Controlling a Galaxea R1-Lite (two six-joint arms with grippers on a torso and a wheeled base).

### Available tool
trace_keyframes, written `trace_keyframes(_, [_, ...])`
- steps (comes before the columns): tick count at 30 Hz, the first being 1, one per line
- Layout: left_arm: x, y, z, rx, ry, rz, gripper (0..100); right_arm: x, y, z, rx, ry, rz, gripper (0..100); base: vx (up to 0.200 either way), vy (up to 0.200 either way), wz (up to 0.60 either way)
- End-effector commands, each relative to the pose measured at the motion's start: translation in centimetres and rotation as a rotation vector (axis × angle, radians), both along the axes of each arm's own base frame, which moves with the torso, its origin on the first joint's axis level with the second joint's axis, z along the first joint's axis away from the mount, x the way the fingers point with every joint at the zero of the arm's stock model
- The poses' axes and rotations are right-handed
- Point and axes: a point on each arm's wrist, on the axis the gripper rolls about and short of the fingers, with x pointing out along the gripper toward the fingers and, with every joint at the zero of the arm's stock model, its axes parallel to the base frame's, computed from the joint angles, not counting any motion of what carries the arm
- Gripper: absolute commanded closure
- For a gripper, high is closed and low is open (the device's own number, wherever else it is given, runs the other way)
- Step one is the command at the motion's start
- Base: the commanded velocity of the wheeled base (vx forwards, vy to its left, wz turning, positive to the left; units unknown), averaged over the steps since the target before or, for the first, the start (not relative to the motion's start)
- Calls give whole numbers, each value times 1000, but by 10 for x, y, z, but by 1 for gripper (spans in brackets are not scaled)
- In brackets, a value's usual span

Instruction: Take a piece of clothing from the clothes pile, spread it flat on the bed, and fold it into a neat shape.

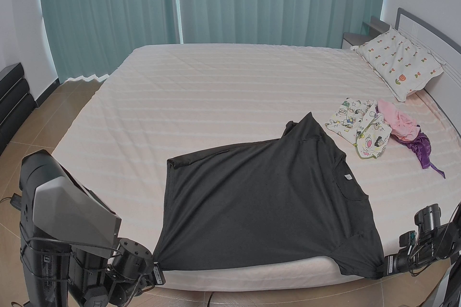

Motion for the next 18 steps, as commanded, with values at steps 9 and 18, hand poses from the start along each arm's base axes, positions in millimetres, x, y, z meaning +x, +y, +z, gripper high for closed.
trace_keyframes(9, [-28, -2, 15, 73, 110, -87, 100, -11, -5, 3, -31, 27, 20, 100, 0, 0, 0])
trace_keyframes(18, [-35, -4, 14, 96, 151, -109, 100, -13, -11, 5, -59, 15, 37, 100, 0, 0, 0])
